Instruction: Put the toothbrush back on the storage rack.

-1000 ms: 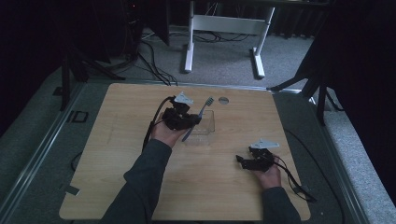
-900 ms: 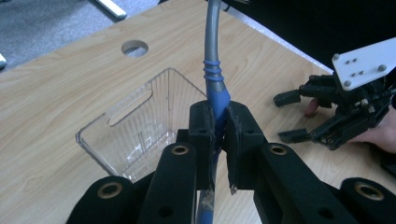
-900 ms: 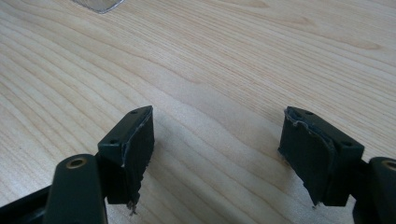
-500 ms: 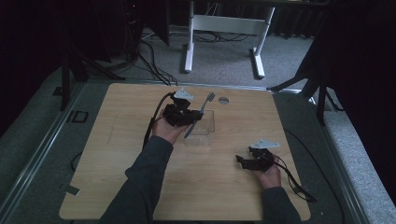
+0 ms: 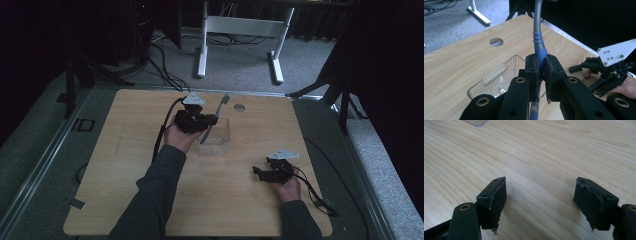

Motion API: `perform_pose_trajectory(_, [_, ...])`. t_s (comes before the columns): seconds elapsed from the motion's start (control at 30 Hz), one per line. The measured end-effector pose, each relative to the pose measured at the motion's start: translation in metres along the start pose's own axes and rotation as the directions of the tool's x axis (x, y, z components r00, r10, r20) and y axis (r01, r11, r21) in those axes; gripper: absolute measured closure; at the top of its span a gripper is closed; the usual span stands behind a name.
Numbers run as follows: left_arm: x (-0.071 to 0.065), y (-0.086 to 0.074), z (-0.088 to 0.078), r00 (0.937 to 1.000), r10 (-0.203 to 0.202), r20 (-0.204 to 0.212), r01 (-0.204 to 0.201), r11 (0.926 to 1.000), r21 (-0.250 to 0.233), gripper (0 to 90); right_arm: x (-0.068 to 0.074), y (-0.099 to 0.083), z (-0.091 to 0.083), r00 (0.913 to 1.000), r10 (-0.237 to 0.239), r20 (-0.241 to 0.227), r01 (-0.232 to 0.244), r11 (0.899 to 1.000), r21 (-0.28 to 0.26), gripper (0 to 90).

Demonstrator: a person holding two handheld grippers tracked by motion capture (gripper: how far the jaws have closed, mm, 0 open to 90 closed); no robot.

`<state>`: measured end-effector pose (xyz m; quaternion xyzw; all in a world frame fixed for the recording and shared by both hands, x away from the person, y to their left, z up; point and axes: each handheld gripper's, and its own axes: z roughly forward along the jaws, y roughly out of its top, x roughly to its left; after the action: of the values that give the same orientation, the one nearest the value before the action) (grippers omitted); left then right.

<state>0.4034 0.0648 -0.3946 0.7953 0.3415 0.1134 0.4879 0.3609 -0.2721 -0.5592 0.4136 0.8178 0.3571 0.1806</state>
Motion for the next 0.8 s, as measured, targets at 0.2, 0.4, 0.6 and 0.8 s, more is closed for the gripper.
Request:
perform_pose_trajectory(0.2, [0.001,0.000,0.003,0.9999,-0.010,-0.004,0.010,0.9989,-0.045,81.9,0.000,0.000,0.000,1.0000,0.001,0.000,-0.001,1.000,0.000,25.6])
perform_pose_trajectory(0.4, [0.004,-0.001,0.008,0.9997,-0.014,-0.019,0.012,0.9974,-0.071,81.9,0.000,0.000,0.000,1.0000,-0.001,0.000,0.001,1.000,0.000,25.6])
perform_pose_trajectory(0.6, [0.006,-0.002,0.012,0.9994,-0.004,-0.034,0.001,0.9962,-0.087,81.8,0.000,0.000,0.000,1.0000,-0.001,0.000,0.001,1.000,0.000,25.6])
perform_pose_trajectory(0.8, [0.009,-0.002,0.015,0.9988,-0.007,-0.047,0.002,0.9952,-0.098,81.9,0.000,0.000,0.000,1.0000,0.000,0.000,0.000,1.000,0.001,25.6])
